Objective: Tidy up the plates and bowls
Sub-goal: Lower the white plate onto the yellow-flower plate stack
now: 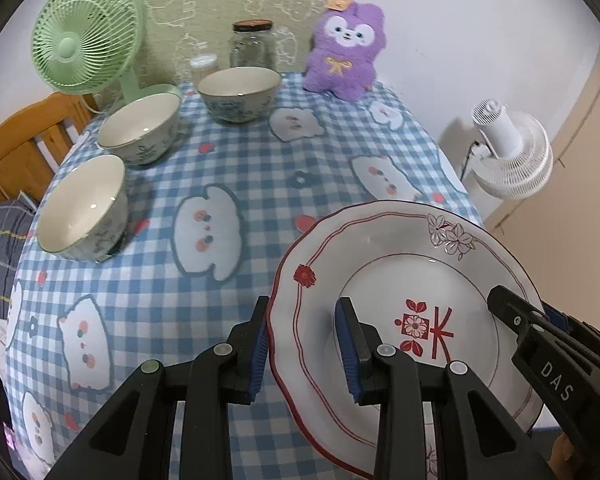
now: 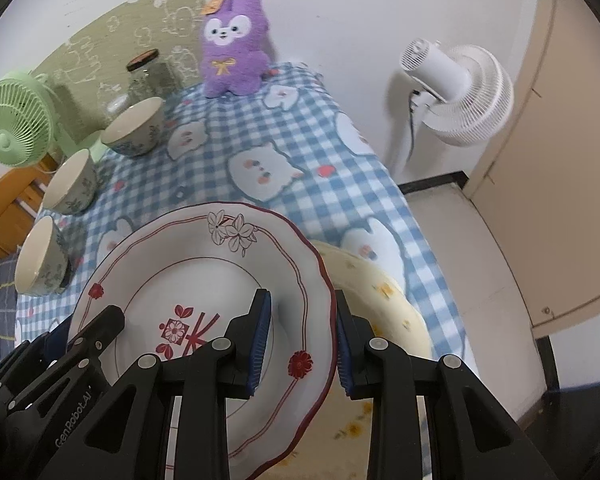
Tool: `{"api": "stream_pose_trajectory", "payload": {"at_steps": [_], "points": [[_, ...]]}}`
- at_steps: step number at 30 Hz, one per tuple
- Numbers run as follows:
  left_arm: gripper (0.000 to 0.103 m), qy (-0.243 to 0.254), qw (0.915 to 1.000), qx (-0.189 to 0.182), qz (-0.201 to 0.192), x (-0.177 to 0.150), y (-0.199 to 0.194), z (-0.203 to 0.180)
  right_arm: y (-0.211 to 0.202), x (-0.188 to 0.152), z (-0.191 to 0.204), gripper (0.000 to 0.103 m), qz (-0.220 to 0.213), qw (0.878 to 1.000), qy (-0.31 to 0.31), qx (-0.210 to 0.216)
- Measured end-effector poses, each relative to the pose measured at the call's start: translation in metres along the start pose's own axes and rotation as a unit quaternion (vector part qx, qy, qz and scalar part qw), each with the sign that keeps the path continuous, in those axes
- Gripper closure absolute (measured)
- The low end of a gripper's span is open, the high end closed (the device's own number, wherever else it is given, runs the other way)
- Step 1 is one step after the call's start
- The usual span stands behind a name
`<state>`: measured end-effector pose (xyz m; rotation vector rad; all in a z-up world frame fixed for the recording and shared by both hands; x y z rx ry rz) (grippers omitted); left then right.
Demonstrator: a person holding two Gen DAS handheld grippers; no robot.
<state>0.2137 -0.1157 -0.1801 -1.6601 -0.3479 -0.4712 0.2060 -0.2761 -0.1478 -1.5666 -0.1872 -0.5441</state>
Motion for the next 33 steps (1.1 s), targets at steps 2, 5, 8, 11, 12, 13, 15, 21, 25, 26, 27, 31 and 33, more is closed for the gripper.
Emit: {"api": "stream_pose_trajectory", "payload": {"at_steps": [2, 5, 8, 11, 12, 13, 15, 21, 25, 26, 27, 31, 33], "points": [[0.072, 0.007, 1.0, -0.004, 0.001, -0.004, 0.001, -0.007, -0.001, -0.005, -0.007, 0.071, 0.001, 1.0, 0.006, -0.006], [0.072, 0.013, 0.9999, -0.01, 0.003, -0.01, 0.003, -0.014, -0.001, -0.012, -0.016, 0.071, 0.004, 1.0, 0.011, -0.014], [0.072, 0.02, 0.9997, -0.015, 0.007, -0.015, 0.005, -0.022, -0.001, -0.019, -0.025, 0.071, 0.008, 1.0, 0.017, -0.022], [0.072, 0.028, 0.9994, -0.017, 0.01, -0.02, 0.007, -0.027, 0.0, -0.025, -0.033, 0.071, 0.011, 0.999, 0.026, -0.027], [0.072, 0.03, 0.9993, -0.018, 0.012, -0.022, 0.009, -0.028, 0.001, -0.026, -0.034, 0.071, 0.012, 0.999, 0.027, -0.027], [0.072, 0.032, 0.9992, -0.018, 0.015, -0.024, 0.011, -0.029, 0.002, -0.028, -0.036, 0.071, 0.014, 0.999, 0.028, -0.028], [0.072, 0.032, 0.9991, -0.02, 0.021, -0.027, 0.015, -0.031, 0.003, -0.031, -0.038, 0.071, 0.017, 0.999, 0.029, -0.03], [0.072, 0.043, 0.9984, -0.021, 0.029, -0.036, 0.021, -0.038, 0.009, -0.037, -0.046, 0.071, 0.023, 0.999, 0.029, -0.037], [0.072, 0.05, 0.9982, -0.018, 0.029, -0.039, 0.023, -0.042, 0.014, -0.038, -0.049, 0.071, 0.027, 0.998, 0.028, -0.039], [0.072, 0.053, 0.9981, -0.016, 0.026, -0.039, 0.023, -0.042, 0.015, -0.039, -0.049, 0.071, 0.028, 0.998, 0.027, -0.039], [0.072, 0.055, 0.9981, -0.014, 0.025, -0.039, 0.023, -0.043, 0.017, -0.039, -0.049, 0.071, 0.029, 0.998, 0.027, -0.039], [0.072, 0.065, 0.9977, -0.006, 0.018, -0.039, 0.024, -0.045, 0.021, -0.043, -0.051, 0.071, 0.034, 0.998, 0.033, -0.036], [0.072, 0.072, 0.9973, -0.001, 0.014, -0.039, 0.024, -0.047, 0.021, -0.043, -0.052, 0.071, 0.034, 0.998, 0.035, -0.035]]}}
Point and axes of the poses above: each gripper's, at about its wrist camera, not at the fingertips, and y roughly the way its jaws point, z to its left, x to its top, the point moved 6 cm from there along y, roughly the way its jaws point
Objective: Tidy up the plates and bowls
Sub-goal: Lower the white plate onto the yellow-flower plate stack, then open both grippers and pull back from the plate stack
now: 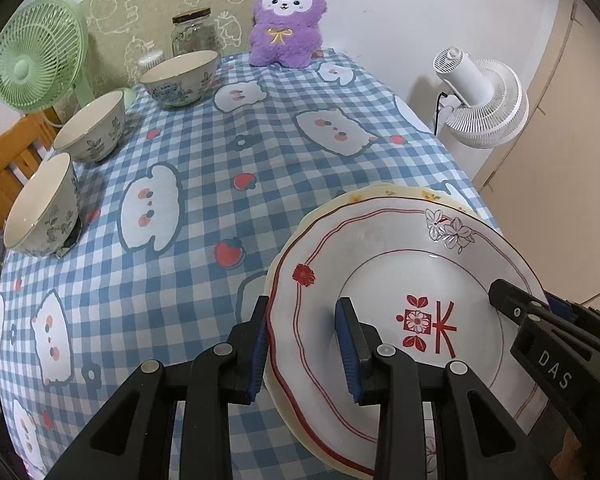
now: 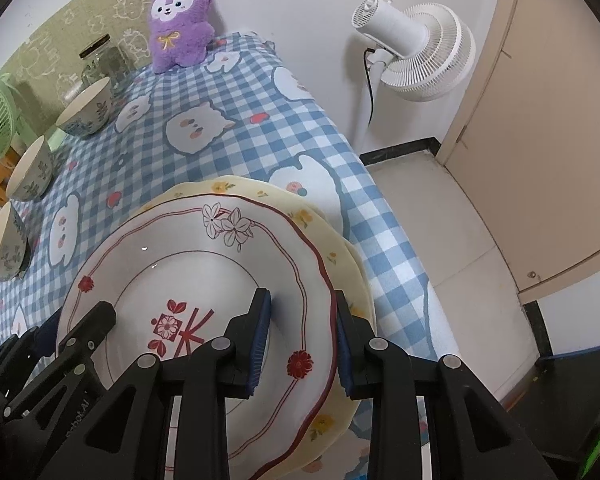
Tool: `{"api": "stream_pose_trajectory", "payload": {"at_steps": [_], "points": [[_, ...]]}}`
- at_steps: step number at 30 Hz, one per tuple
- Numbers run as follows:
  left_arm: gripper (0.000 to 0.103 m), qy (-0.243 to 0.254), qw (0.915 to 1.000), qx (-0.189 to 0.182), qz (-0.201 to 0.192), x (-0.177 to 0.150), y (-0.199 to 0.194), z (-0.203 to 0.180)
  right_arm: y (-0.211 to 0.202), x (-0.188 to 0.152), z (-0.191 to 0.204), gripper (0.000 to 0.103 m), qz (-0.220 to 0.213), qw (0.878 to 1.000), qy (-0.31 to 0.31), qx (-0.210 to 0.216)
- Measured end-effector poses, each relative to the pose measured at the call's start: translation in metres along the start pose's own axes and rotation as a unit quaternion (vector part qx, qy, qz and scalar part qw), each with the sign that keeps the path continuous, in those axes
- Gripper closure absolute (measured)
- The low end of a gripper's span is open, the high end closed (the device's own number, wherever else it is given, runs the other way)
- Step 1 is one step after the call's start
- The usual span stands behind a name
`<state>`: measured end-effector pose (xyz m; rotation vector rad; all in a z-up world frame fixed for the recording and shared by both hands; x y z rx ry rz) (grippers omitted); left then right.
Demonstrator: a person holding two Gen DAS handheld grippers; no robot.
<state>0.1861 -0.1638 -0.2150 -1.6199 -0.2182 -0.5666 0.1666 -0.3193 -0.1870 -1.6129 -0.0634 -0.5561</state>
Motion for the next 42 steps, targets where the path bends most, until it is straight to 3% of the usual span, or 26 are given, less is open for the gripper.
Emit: {"api": "stream_pose_trajectory", "payload": {"at_steps": [28, 33, 40, 42], "points": [[0.064, 0.038, 0.9986, 0.033, -0.016, 0.001, 0.006, -0.013, 0.004, 0.0, 0.004, 0.065, -0.008, 0.998, -0.026, -0.051], [0.061, 0.034, 0.9989, 0.027, -0.014, 0.002, 0.007, -0.015, 0.005, 0.002, 0.004, 0.049, -0.004, 0.999, -0.021, -0.04], [0.059, 0.023, 0.9995, 0.019, -0.012, 0.004, 0.009, -0.015, 0.007, 0.007, 0.003, 0.042, 0.0, 1.0, -0.01, -0.023], [0.054, 0.017, 0.9997, 0.014, -0.007, 0.006, 0.01, -0.014, 0.008, 0.009, 0.001, 0.04, 0.004, 1.0, -0.005, -0.019]]}}
Point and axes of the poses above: each gripper's, at about its wrist camera, not at the fingertips, and y roughly the way its jaws point, z to its left, x to its top, the point moved 6 cm from there along y, roughly the way its jaws point
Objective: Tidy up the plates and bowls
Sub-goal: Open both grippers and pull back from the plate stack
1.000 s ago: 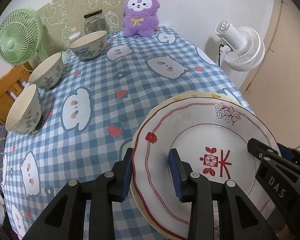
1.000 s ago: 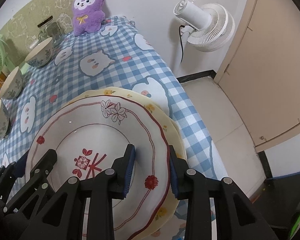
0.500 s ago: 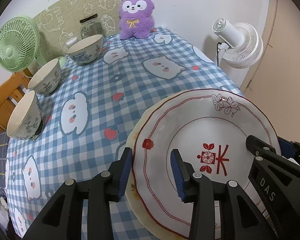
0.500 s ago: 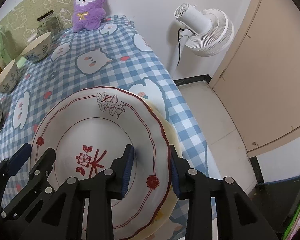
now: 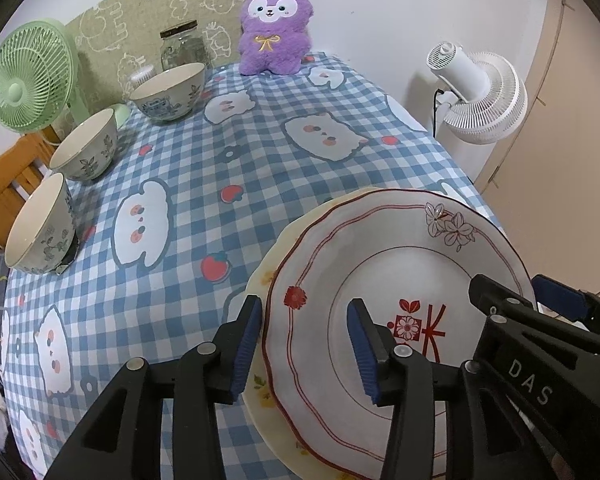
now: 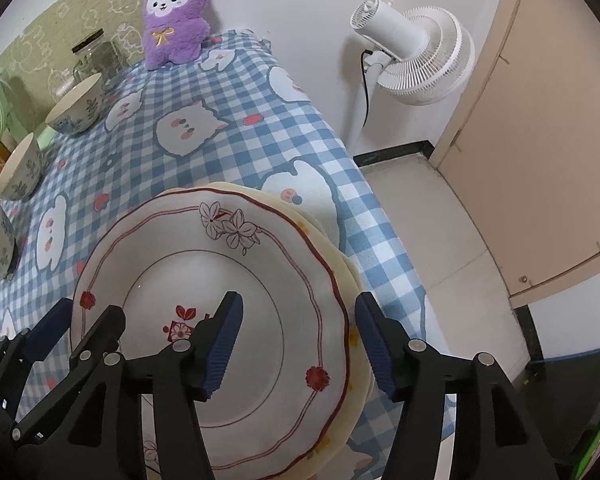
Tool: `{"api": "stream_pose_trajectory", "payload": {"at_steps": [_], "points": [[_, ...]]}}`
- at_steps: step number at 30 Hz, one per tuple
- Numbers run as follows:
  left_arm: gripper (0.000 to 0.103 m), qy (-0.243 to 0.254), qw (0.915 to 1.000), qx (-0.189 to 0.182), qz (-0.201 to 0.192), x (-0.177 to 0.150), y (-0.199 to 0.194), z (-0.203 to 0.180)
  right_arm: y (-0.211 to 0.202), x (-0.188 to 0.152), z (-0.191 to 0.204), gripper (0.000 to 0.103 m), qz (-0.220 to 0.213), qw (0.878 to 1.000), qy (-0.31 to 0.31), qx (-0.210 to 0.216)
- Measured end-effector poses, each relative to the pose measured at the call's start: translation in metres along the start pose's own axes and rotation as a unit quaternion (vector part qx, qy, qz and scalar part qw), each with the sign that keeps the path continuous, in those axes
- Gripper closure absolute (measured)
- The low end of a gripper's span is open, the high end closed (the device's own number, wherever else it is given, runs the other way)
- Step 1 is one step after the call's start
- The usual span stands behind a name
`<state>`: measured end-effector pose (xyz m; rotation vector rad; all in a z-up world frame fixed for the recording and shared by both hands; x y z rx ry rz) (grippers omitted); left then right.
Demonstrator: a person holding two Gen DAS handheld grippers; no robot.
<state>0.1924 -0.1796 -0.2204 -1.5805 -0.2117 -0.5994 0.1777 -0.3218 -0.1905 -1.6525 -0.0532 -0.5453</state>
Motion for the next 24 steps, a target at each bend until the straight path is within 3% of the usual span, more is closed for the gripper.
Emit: {"api": "stream_pose_trajectory", "payload": {"at_steps": [6, 11, 24], "points": [[0.034, -0.025, 0.9996, -0.004, 0.015, 0.003, -0.003, 0.011, -0.007, 0.009, -0.003, 0.028, -0.006, 1.0, 0.003, 0.014], [0.028, -0.025, 0.9997, -0.002, 0.006, 0.012, -0.019, 0.01, -0.022, 0.022, 0.008, 0.023, -0.022, 0.999, -0.017, 0.027], [0.026, -0.057, 0.9973, 0.031, -0.035, 0.064, -0.067, 0.023, -0.072, 0.073, 0.03, 0.021, -0.07, 0.995, -0.043, 0.055]]}}
Point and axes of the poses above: each gripper's, at about its wrist camera, not at the fingertips, and y roughly the way its jaws point, z to its left, x to its top, the point moved 6 cm from there along y, roughly the way its jaws point
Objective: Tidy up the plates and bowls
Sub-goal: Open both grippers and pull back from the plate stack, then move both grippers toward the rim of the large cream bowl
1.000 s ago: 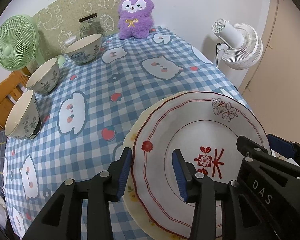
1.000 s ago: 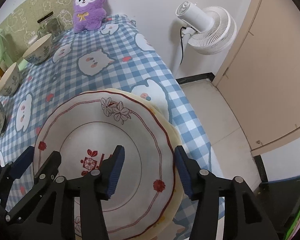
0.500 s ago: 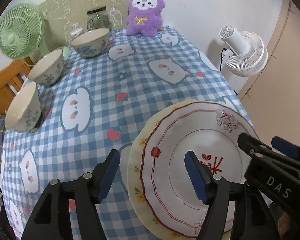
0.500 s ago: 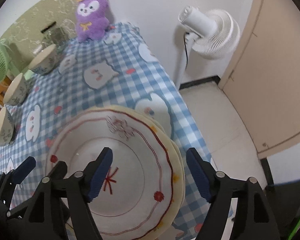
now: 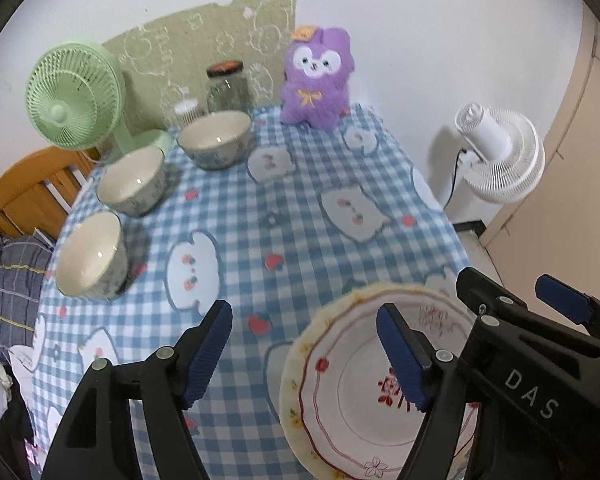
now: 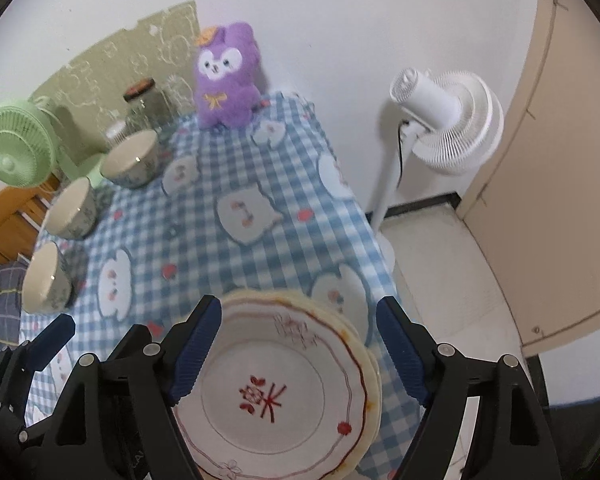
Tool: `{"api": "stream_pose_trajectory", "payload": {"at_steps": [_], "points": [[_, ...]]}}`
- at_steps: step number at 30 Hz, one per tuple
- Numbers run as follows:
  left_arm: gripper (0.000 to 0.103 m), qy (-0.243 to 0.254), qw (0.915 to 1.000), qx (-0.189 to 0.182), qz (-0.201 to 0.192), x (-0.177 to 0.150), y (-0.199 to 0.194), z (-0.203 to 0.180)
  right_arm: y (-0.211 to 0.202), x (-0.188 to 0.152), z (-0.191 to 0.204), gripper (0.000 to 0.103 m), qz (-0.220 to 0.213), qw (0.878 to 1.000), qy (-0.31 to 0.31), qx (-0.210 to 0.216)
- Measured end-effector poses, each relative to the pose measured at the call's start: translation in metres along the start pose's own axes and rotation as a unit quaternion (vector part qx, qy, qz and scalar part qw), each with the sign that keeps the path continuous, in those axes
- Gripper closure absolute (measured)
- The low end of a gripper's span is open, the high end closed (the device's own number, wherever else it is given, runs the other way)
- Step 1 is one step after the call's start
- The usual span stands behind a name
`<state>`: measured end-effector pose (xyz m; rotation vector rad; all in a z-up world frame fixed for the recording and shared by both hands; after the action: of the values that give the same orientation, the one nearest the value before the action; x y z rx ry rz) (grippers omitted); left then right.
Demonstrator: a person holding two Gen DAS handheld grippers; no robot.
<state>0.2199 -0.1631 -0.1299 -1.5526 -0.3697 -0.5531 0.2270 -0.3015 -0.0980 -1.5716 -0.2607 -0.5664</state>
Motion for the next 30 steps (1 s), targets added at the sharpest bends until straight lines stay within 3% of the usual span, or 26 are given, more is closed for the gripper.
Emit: {"api": "stream_pose_trajectory", "payload": {"at_steps": [6, 13, 30], "points": [[0.023, -0.004, 0.9998, 0.015, -0.013, 0.021, -0.013, 0.005, -0.016, 0.025, 0.012, 0.021, -0.019, 0.999, -0.024, 0.026], [0.023, -0.012, 0.9996, 0.018, -0.019, 0.026, -0.018, 0.015, -0.023, 0.03, 0.041, 0.021, -0.025, 0.997, -0.061, 0.041], [0.024, -0.017, 0.9992, 0.015, -0.032, 0.025, -0.031, 0.104, -0.038, 0.021, 0.136, 0.021, -0.035, 0.997, -0.065, 0.034]]}}
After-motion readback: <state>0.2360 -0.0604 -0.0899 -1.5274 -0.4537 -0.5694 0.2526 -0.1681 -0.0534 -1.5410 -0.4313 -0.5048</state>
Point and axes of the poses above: each gripper's, at about its wrist camera, not at the fingertips, and y roughly the way its jaws point, z to its left, x to its top, the point moved 6 cm from there along y, roughly the way its jaws point
